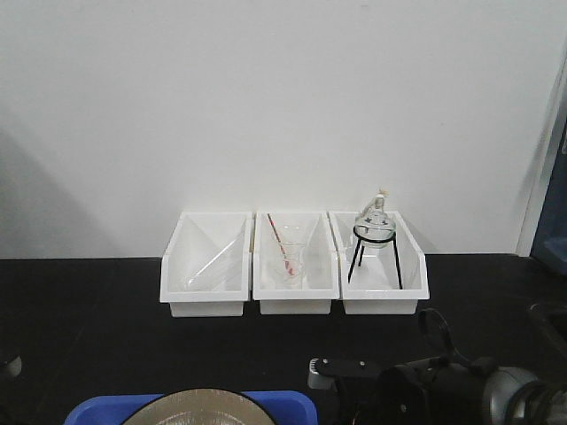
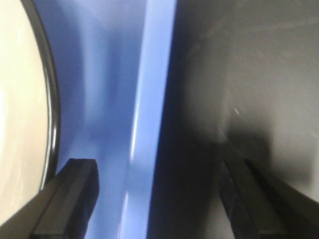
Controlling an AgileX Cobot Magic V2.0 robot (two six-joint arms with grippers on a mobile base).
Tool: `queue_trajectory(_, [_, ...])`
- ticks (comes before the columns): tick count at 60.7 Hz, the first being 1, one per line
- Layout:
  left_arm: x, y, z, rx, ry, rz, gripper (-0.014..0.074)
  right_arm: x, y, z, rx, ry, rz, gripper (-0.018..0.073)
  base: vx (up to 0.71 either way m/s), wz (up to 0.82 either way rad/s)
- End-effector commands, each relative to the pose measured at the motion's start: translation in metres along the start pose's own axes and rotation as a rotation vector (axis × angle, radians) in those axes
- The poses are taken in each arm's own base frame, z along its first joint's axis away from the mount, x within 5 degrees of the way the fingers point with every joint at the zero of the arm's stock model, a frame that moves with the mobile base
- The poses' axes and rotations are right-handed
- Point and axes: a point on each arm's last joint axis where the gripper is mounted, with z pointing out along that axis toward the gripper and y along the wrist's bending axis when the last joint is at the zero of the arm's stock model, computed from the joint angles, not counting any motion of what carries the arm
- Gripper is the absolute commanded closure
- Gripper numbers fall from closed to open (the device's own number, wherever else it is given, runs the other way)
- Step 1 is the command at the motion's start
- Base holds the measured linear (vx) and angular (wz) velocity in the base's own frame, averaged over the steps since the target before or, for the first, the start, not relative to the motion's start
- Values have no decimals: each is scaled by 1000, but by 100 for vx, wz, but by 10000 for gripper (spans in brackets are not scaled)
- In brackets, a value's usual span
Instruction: Place disk in tray to left cabinet
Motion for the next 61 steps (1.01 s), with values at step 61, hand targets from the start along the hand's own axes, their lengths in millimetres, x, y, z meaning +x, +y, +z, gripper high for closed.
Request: queue_trajectory(61, [-8,-20,48,95,23,-5,196,-10,8,2,-83,-42,-9,218,0,0])
